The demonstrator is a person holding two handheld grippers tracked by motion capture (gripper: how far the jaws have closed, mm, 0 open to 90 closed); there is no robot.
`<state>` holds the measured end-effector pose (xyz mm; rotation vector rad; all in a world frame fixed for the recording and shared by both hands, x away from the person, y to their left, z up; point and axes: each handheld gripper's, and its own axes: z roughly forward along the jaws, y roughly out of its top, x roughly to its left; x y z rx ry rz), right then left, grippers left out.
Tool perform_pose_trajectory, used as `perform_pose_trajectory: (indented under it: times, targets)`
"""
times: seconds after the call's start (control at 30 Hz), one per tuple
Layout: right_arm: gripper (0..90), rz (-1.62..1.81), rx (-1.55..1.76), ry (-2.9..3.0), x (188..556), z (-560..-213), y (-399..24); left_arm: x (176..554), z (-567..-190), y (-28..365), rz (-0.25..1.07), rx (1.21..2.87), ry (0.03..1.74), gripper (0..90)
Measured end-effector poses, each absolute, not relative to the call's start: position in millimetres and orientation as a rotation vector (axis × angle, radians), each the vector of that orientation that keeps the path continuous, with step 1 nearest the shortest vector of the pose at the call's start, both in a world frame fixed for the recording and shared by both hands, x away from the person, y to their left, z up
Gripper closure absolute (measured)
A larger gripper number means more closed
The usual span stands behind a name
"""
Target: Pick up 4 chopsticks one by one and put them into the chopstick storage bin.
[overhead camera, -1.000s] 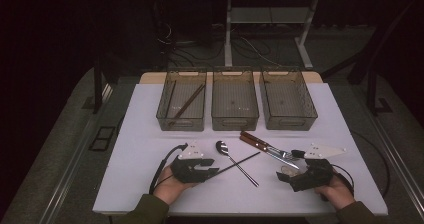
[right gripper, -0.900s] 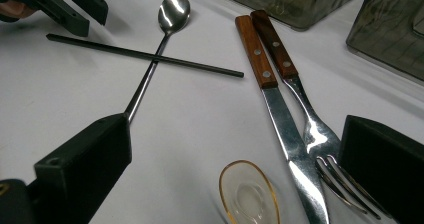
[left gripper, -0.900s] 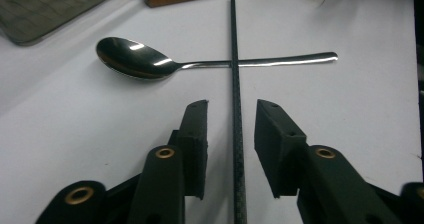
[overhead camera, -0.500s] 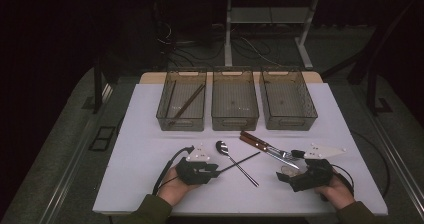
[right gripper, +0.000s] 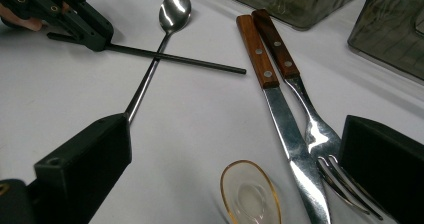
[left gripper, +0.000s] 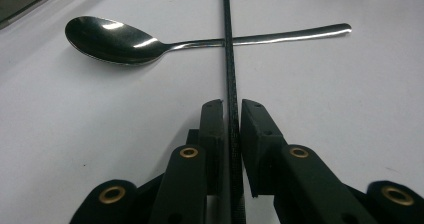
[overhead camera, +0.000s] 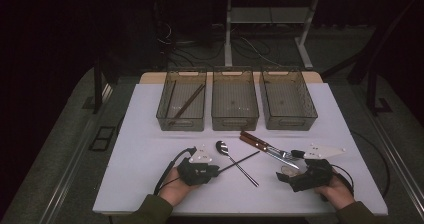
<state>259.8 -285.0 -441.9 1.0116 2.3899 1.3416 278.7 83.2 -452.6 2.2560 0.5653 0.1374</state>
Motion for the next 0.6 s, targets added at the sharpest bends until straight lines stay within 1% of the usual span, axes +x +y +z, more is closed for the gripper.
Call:
perform_pose_trajectory:
  times: [0.17, 0.6]
  targets:
    - [0.7, 1.340, 1.010, 2.391, 259.8, -441.9, -285.0, 278.6, -452.3, 82.4, 0.125, 2.260, 0.571, 84.2]
    - [0.6, 1.341, 1.010, 2.391, 259.7, -441.9, -285.0, 279.9, -451.4, 82.8, 0.114, 2.261, 0.578, 85.4]
